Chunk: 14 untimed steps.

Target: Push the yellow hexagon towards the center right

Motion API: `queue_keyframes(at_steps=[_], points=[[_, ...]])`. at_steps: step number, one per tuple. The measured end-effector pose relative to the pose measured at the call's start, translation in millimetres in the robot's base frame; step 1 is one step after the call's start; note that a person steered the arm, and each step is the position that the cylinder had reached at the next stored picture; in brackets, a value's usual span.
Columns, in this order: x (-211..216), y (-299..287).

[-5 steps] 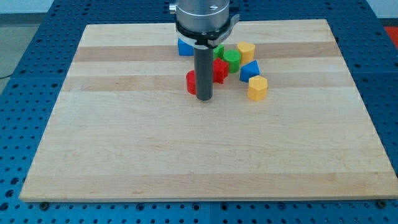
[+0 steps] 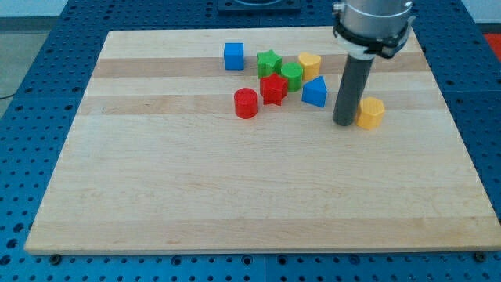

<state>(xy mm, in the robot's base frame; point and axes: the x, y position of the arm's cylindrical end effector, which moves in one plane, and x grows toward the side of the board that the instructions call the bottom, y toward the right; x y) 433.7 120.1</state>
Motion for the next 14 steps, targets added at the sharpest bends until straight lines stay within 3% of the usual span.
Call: queue_keyframes(at_steps=[1,2,3,5,6,7,8,11,13,14], points=[[29,-11],[31,33],[-2,54],[-11,49],[-16,91],[-70,136],[-92,132],[-47,100],[-86,98],[-75,90]])
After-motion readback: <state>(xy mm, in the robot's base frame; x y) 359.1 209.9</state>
